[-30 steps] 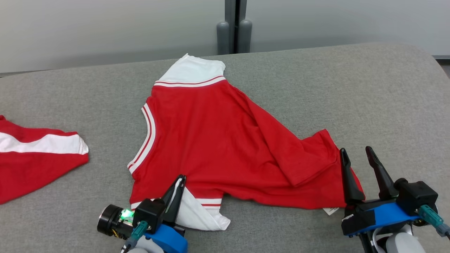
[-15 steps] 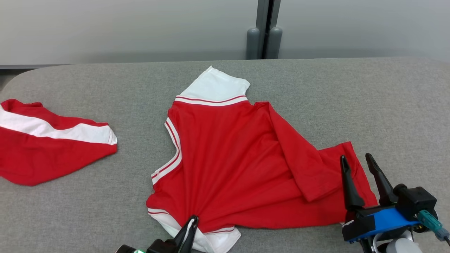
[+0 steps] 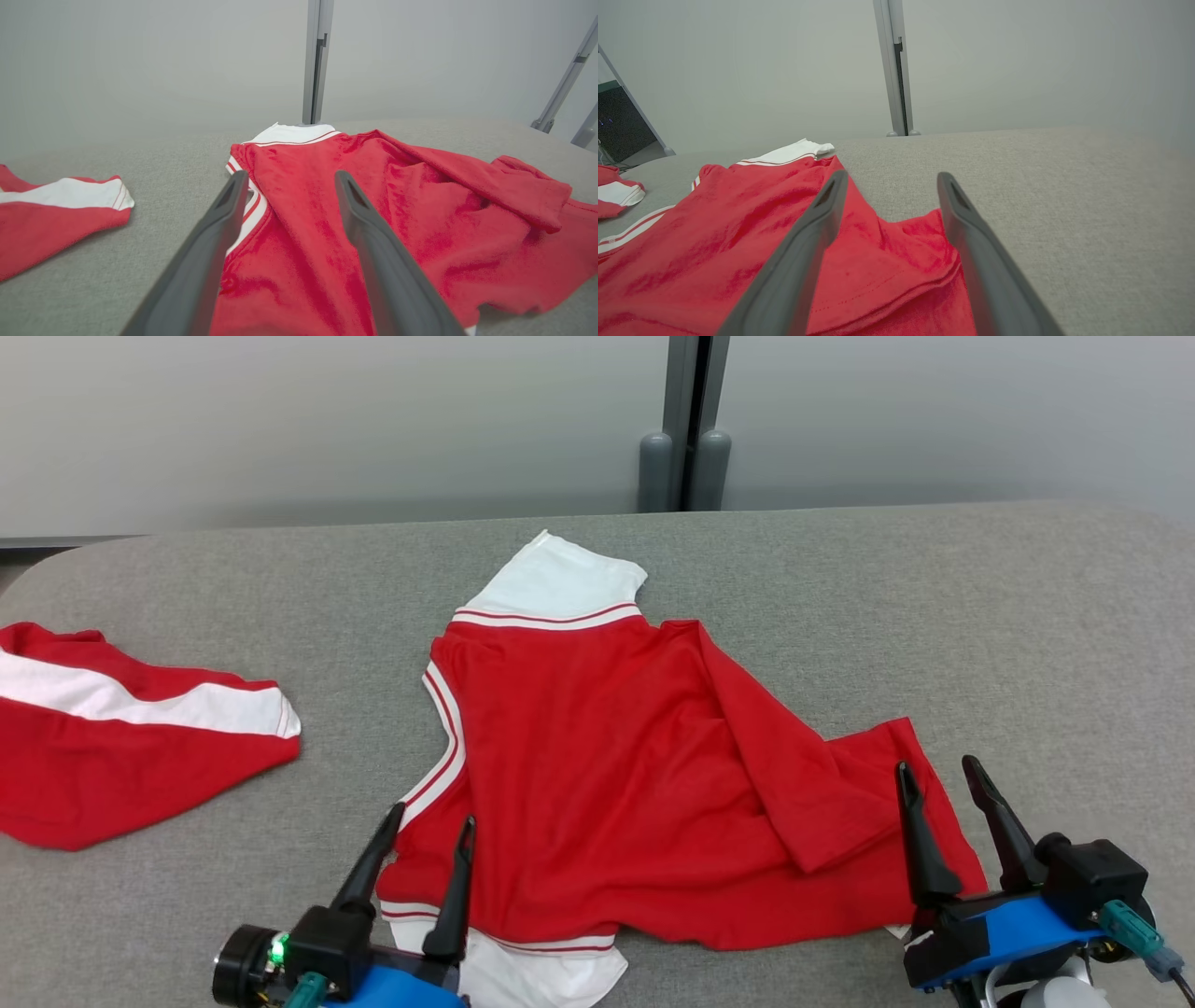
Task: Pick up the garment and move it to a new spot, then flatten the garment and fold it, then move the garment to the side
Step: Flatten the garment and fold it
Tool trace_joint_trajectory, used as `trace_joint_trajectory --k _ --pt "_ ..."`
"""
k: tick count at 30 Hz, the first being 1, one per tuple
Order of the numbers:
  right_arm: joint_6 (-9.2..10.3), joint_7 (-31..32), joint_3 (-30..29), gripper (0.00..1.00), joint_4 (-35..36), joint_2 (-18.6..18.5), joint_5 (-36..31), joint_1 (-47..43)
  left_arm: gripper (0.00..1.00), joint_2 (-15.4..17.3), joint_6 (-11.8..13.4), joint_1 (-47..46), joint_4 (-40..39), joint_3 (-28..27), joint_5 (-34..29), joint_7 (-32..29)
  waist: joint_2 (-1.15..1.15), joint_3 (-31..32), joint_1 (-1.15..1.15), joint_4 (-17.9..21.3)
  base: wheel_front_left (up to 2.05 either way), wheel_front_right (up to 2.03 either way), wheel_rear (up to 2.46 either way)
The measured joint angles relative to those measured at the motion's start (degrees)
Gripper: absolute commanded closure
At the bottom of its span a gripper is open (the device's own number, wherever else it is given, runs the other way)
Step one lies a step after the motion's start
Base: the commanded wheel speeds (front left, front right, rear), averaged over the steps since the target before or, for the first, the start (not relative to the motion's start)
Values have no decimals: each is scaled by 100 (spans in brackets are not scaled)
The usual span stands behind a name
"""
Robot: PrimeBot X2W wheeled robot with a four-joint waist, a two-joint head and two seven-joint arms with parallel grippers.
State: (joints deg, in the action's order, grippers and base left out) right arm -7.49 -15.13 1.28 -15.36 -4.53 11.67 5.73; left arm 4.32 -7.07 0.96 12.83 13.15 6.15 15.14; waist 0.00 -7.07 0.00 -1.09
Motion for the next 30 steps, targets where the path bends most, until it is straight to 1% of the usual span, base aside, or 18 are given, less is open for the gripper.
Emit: trace_joint_trajectory --k 4,11,19,24,30 --pt "0 0 3 0 -11 -2 -1 1 0 79 -1 -291 88 -289 -31 1 0 -10 0 118 0 0 0" --pt "0 0 21 0 -18 -1 4 21 0 241 -3 -735 818 -608 -68 1 0 -133 0 334 0 0 0" --pt "1 0 -11 0 -32 -3 16 96 0 325 -5 -978 1890 -566 -102 0 0 -296 0 509 0 0 0" --pt "1 0 -33 0 -31 -1 16 125 0 348 -1 -1026 2347 -653 -70 0 0 -340 0 549 0 0 0" --pt "1 0 -47 0 -26 11 15 133 0 335 1 -1206 2884 -619 -108 20 0 -365 0 551 0 0 0"
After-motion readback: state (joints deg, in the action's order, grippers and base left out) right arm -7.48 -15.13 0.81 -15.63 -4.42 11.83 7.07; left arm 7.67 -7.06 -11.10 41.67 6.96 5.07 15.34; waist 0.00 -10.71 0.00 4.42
